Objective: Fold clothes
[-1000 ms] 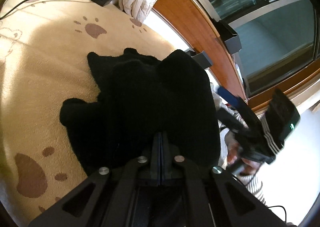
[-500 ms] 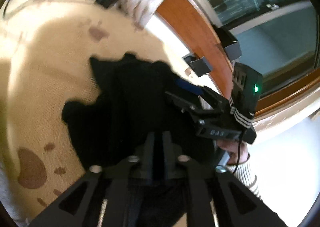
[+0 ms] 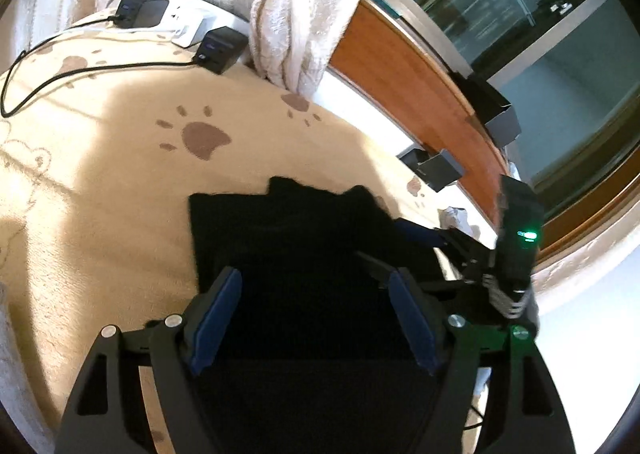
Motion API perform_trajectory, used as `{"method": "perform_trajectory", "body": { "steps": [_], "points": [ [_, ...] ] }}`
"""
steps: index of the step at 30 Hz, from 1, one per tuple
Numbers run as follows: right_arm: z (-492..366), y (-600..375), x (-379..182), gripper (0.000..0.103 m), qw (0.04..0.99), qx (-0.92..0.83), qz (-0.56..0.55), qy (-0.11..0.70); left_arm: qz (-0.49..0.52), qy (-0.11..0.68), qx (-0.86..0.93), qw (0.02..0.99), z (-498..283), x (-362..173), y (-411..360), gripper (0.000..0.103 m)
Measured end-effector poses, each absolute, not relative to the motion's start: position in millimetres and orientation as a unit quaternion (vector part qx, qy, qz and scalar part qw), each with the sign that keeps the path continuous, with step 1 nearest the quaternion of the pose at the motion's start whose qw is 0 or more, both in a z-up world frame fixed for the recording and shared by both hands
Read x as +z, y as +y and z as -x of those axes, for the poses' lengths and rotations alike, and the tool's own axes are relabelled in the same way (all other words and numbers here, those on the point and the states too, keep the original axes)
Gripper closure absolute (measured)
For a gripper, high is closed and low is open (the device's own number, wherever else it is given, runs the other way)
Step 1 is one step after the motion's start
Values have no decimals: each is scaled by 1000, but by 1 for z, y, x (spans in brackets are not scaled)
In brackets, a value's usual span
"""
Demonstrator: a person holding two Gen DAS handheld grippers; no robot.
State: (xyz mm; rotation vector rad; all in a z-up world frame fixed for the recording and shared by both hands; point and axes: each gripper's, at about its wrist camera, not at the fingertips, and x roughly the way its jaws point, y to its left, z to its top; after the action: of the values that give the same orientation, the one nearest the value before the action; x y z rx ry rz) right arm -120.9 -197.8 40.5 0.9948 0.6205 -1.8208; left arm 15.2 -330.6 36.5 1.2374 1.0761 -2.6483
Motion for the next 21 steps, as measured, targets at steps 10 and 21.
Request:
{"method": "perform_trajectory", "body": {
  "steps": [10, 21],
  "points": [
    [5, -120, 102, 10, 605, -706, -290, 228, -372, 388, -843, -16, -36, 53, -343, 22],
    [-63, -111, 59, 0, 591, -691, -202, 364, -395, 326, -853, -98, -32, 45, -274, 22]
  ]
}}
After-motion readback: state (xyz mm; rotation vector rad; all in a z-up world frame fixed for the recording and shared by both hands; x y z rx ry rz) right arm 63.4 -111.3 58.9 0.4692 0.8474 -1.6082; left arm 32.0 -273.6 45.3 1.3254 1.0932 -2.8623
